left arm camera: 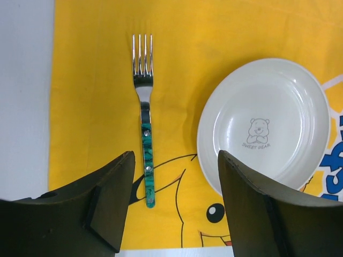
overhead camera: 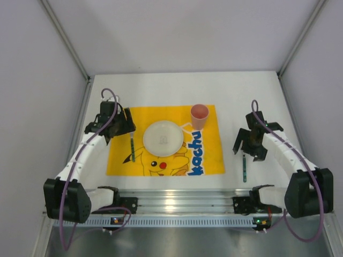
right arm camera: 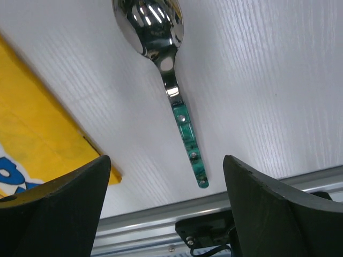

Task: Set the dinner table for one person

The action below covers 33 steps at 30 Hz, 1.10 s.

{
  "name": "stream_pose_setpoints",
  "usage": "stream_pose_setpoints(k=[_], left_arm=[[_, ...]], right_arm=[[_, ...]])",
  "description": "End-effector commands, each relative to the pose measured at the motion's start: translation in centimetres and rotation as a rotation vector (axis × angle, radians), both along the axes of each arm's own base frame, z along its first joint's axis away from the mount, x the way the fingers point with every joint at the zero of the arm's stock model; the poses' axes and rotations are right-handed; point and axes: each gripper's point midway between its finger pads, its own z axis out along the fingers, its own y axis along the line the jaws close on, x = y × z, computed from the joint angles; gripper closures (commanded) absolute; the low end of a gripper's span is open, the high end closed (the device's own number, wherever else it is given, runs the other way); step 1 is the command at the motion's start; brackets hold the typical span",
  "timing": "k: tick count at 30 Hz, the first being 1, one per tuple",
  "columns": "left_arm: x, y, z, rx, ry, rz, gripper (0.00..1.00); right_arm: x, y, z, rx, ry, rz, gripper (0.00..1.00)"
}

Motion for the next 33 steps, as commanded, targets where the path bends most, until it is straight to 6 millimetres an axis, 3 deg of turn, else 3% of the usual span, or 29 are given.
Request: stream_pose_setpoints(k=[1,6,9,10,14,17,20,23,26,29,31,33], left_arm=[[-1.0,-0.8,0.2,-0.048,0.017,-0.004,0.32],[-1.4,-0.9,1.2,-0.056,0.002,-0.009,0.33],[-1.7,-0.9,2.0,-0.056,-0.009,-0.010,0.33],[-2.0,-0.8,2.2,-0.053,-0.005,-0.010,0.33],[-2.7,-0.3,2.8,-0.033,-0.021,0.001,0.33],[-3.5,-0.1,3.2,-0.028,-0.031,-0.004,0.33],[-3.9,-0.1,3.1,-0.031,-0.033,-0.004,0.33],[-4.3,-0.1,3.1,-0.038,-0.029,0.004,0.33],[-4.3,-0.1,3.3,-0.044,-0.038,0.008,0.33],[-4.3,-0.1,3.4,-0.049,-0.040,0.014,0.33],[-4.2,-0.2,3.4,-0.054,-0.039,0.017,0.33],[-4.1,-0.2,3.7,-0.055,-0.047,0.017,0.33]], right_arm=[[3.4,-1.1,-0.5,-0.065,-0.070,-0.048,0.15],[3.5,-0.9,-5.3,-0.069,0.034,-0.022,0.25],[3.5,-1.0,-7.1,-0.083,0.086,-0.021,0.46],[3.8,-0.7,-7.3,-0.071,0.084,-0.013,0.56],[3.3,-0.7,-8.3,-0.076,0.122,-0.033,0.71],[2.9,-0.5,-8.9,-0.066,0.150,-0.030,0.96],[3.1,-0.2,-8.9,-0.055,0.151,-0.014,1.00],[3.9,-0.7,-7.4,-0.098,0.139,0.024,1.00],[6.1,-0.7,-3.2,-0.184,0.036,0.096,1.00],[8.4,1.7,1.6,-0.196,-0.073,0.184,1.00],[8.1,3.1,2.6,-0.183,-0.073,0.219,1.00],[8.3,5.9,3.4,-0.137,-0.103,0.269,1.00]])
